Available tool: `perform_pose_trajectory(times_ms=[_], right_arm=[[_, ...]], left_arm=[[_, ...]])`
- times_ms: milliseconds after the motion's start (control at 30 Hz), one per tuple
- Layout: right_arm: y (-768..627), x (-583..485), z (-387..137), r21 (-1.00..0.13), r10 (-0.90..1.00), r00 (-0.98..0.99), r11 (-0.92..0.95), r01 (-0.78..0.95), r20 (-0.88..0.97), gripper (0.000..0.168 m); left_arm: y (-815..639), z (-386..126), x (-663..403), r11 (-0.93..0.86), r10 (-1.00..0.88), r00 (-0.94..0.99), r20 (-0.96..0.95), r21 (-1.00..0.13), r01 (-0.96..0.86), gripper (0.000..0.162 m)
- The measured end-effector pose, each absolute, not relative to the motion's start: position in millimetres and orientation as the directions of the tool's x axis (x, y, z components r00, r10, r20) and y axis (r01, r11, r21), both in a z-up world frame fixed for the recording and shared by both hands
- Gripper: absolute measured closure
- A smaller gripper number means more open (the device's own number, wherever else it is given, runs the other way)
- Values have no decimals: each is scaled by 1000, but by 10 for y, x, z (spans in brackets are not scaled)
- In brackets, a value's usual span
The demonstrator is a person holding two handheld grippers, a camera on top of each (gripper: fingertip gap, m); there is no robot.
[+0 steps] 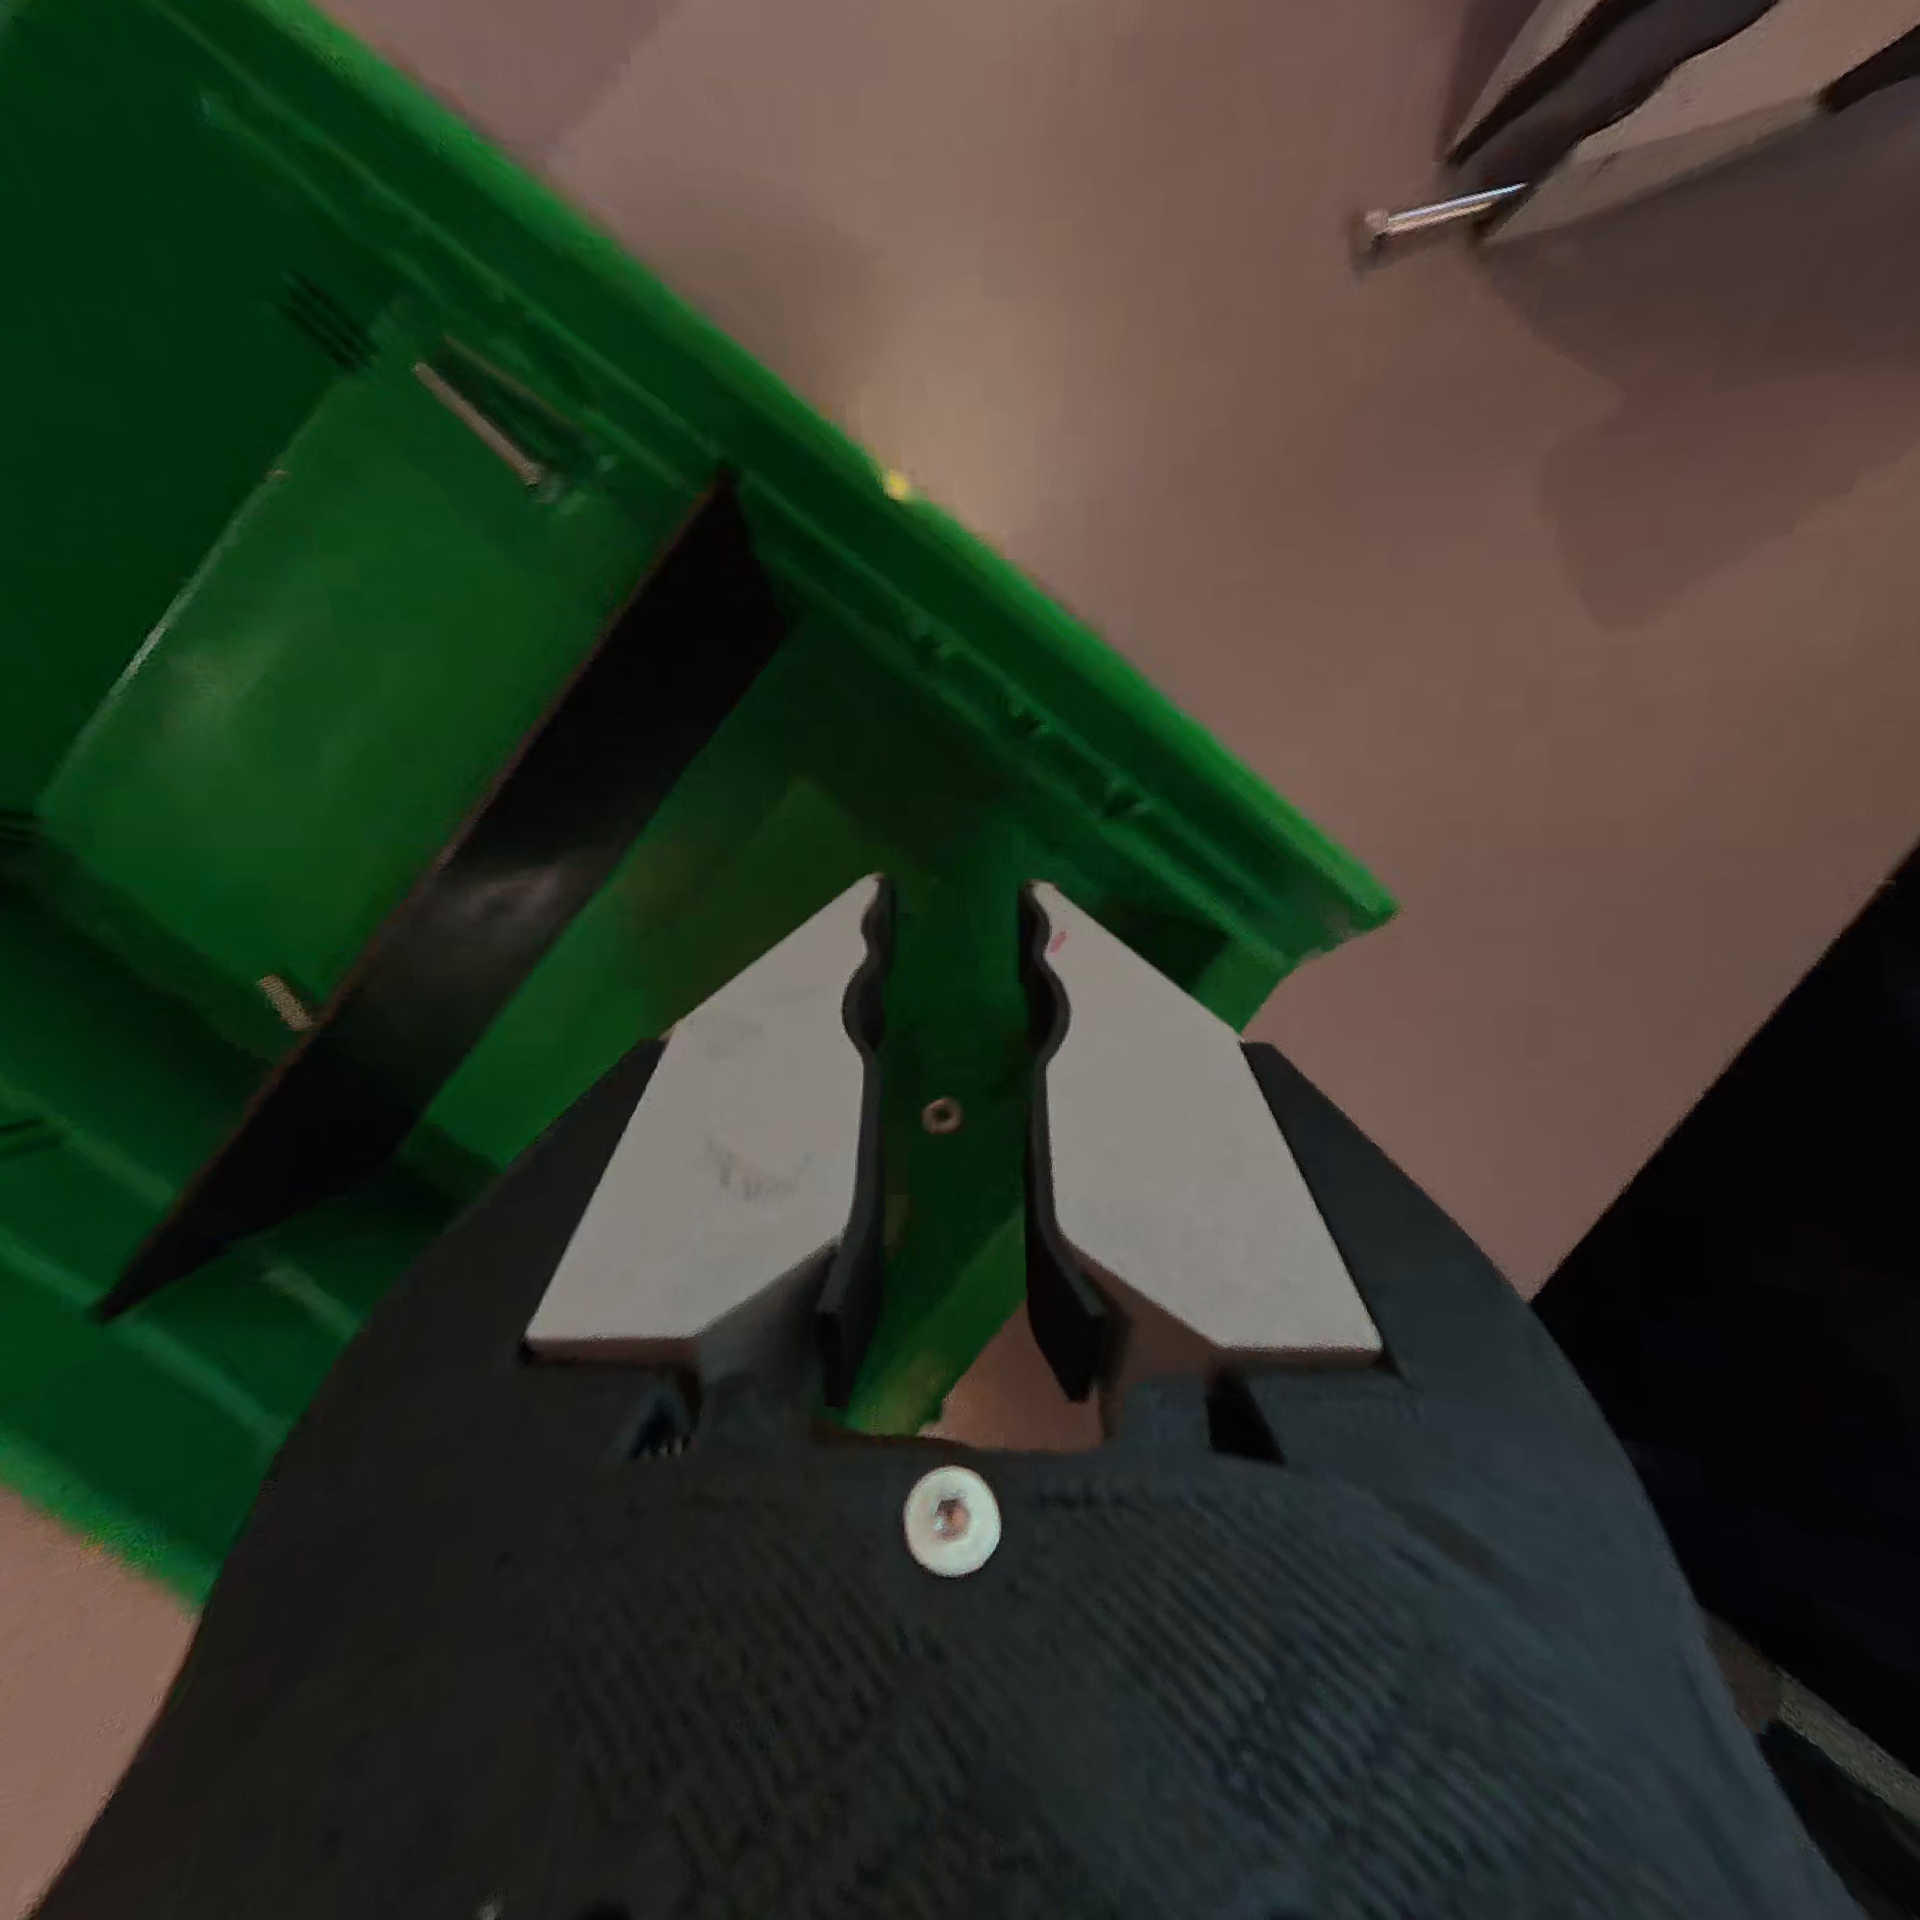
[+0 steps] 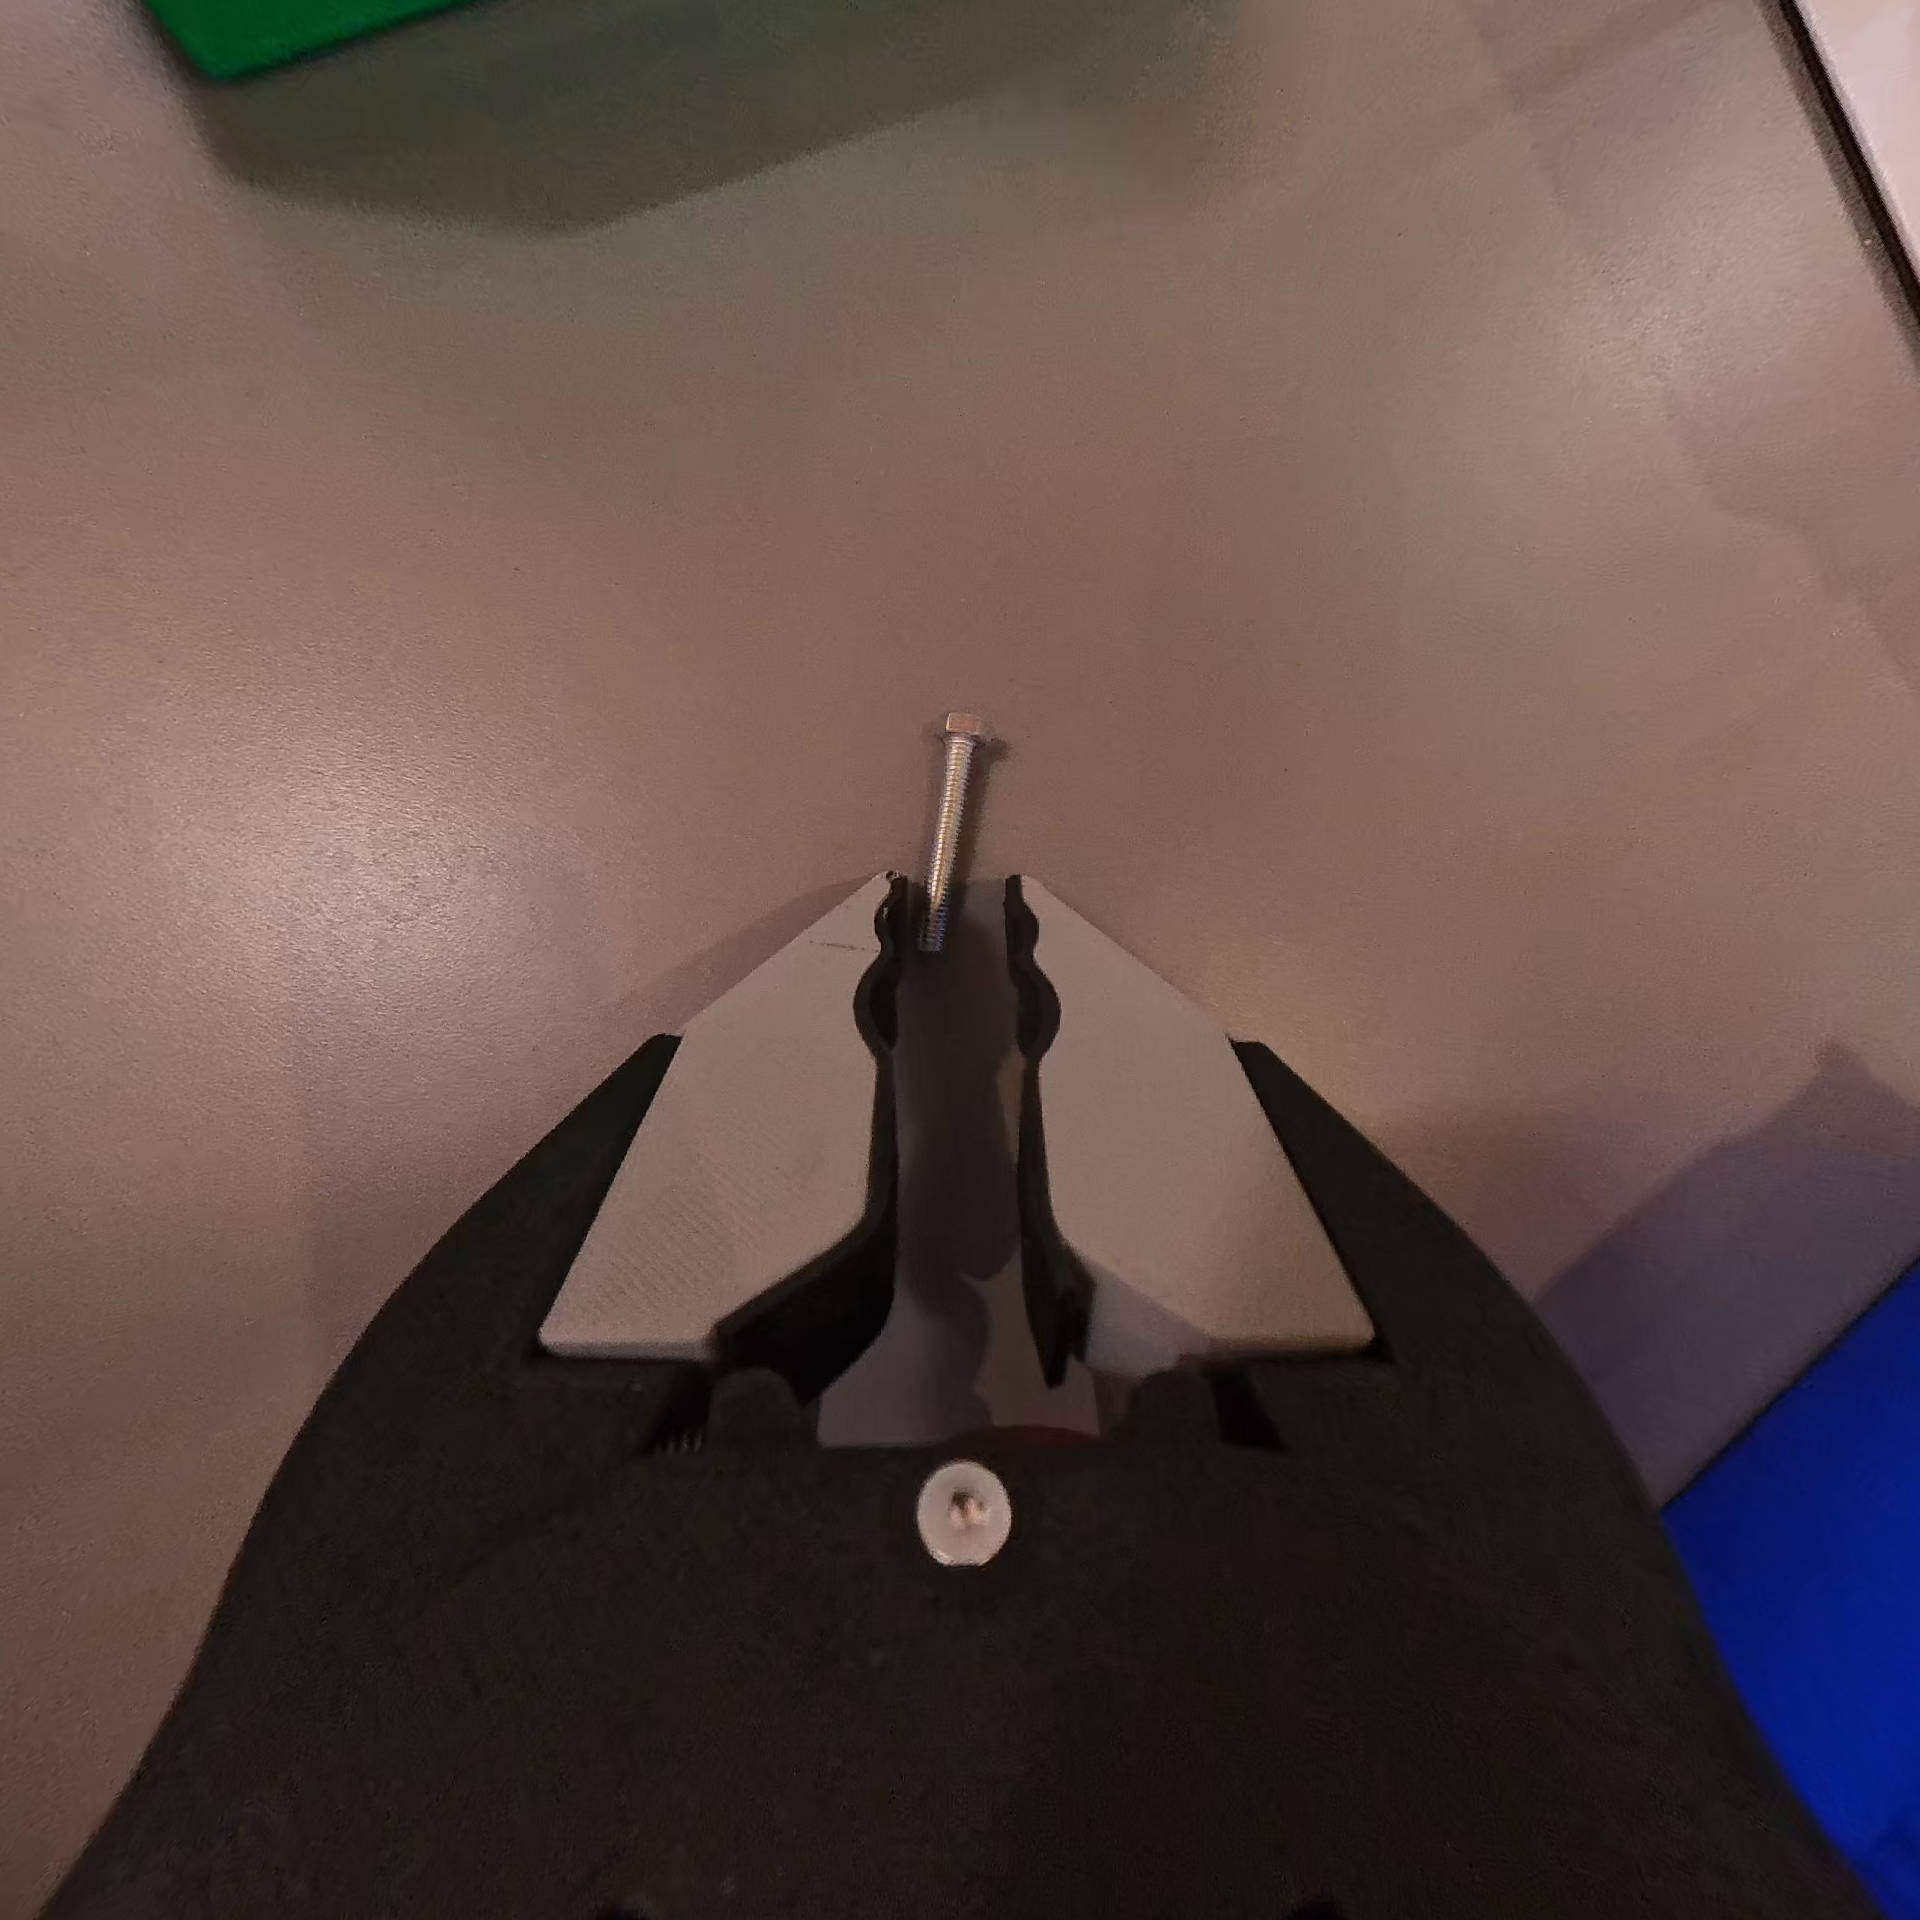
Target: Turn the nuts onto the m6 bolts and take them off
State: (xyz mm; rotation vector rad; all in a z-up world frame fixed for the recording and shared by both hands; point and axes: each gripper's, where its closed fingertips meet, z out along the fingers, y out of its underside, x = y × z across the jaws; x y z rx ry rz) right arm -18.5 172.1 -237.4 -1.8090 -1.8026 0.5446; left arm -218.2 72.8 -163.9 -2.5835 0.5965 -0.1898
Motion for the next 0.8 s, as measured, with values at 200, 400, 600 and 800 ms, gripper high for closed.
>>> perform_pose_trajectory(times_ms=[200, 400, 600, 800], right_arm=[[1742, -170, -2367, -604, 992, 32, 50, 795, 124, 150], [1718, -183, -2365, -604, 992, 26, 57, 795, 127, 151], [1722, -179, -2367, -609, 993, 31, 42, 792, 110, 149], [1685, -184, -2368, -609, 994, 16, 53, 792, 107, 149]], left_arm=[[470, -1828, -3246, -890, -403, 881, -249, -118, -441, 136], [264, -2091, -3518, -814, -581, 765, -279, 211, -541, 137], [185, -2253, -3632, -646, -752, 609, -251, 464, -606, 125], [193, -2330, -3676, -547, -829, 514, -221, 516, -660, 124]])
